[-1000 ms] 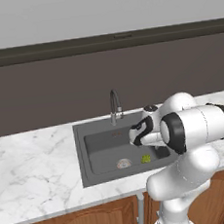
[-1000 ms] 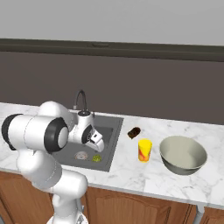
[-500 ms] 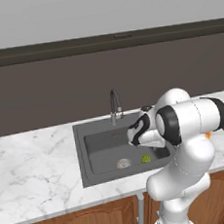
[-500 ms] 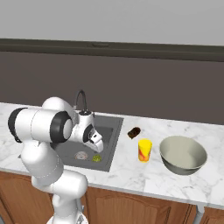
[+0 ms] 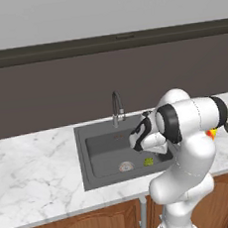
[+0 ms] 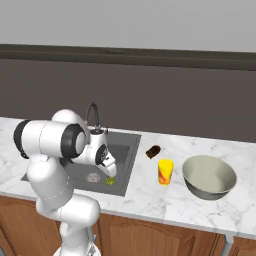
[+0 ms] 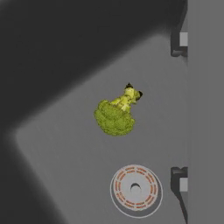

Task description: Remove the broccoli and sweet potato from the sink. Then move the bowl and cup from the counter to the sink for washing.

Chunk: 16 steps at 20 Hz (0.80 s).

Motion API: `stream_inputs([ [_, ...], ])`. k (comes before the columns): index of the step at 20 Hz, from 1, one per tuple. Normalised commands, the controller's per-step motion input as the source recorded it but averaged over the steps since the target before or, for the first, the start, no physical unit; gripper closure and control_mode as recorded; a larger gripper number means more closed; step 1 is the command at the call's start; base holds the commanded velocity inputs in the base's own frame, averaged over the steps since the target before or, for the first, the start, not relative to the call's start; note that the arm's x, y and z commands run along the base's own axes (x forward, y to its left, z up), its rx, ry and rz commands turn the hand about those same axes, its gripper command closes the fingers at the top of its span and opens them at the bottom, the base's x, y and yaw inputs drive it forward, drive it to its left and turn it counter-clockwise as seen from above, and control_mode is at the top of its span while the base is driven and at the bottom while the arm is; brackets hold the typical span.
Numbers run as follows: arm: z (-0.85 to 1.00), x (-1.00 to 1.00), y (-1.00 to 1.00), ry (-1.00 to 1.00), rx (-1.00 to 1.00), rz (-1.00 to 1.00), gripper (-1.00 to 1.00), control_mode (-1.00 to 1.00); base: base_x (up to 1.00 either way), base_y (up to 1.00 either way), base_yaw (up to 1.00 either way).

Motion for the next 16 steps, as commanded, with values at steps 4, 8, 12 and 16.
stream_inputs([
  [4,-0.11,0.04,0.0,0.0,-0.02,-0.07,-1.0,-1.0,0.0,0.0,0.0],
  [8,-0.12,0.04,0.0,0.0,-0.04,-0.05,-1.0,-1.0,0.0,0.0,0.0],
  [12,-0.12,0.06,-0.01,0.0,-0.03,-0.03,-1.0,-1.0,0.0,0.0,0.0],
  [16,-0.11,0.07,-0.06,0.0,-0.01,0.0,-1.0,-1.0,0.0,0.0,0.0],
])
